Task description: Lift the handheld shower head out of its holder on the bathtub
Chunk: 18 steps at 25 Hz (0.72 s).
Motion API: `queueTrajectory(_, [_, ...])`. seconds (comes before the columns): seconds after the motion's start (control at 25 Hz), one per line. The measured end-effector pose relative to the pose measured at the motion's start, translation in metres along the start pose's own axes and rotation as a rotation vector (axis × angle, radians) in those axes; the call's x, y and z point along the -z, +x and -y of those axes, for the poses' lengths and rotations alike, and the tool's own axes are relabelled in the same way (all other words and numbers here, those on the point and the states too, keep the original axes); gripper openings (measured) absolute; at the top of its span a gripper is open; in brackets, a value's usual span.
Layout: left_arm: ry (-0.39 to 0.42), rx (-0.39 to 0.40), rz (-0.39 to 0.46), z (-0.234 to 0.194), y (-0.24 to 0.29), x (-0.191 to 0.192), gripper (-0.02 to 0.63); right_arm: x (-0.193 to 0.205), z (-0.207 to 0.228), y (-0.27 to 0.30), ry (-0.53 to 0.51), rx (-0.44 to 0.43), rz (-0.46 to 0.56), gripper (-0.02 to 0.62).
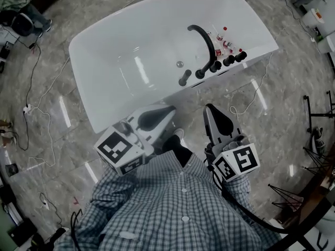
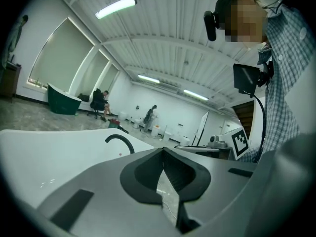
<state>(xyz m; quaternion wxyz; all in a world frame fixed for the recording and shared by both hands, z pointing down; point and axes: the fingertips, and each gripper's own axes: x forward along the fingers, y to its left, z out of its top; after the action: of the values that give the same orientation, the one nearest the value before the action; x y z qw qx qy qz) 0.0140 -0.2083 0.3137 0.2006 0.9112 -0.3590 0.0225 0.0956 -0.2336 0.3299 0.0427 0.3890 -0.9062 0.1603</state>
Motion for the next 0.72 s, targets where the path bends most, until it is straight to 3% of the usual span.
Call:
queueTrajectory(0.2, [-0.012, -0.048, 0.019, -0.013, 0.021, -0.004, 0.009, 0.003, 0.023, 0.001, 0.008, -0.022, -0.034, 0.02])
queueTrajectory(0.32, [-0.006, -0.051, -0.01, -0.02, 0.033, 0.008, 0.009, 0.013, 0.031, 0.004, 0.011, -0.028, -0.059, 0.02])
queueTrajectory(0.48, [0.035, -0.014, -0.075, -0.019, 0.048, 0.028, 0.009, 0.036, 0.039, 0.012, 0.008, -0.041, -0.109, 0.02])
queueTrajectory(0.72, [-0.009, 0.038, -0.081, -0.046, 0.066, 0.055, 0.009, 0.07, 0.049, 0.043, -0.006, -0.044, -0.142, 0.02])
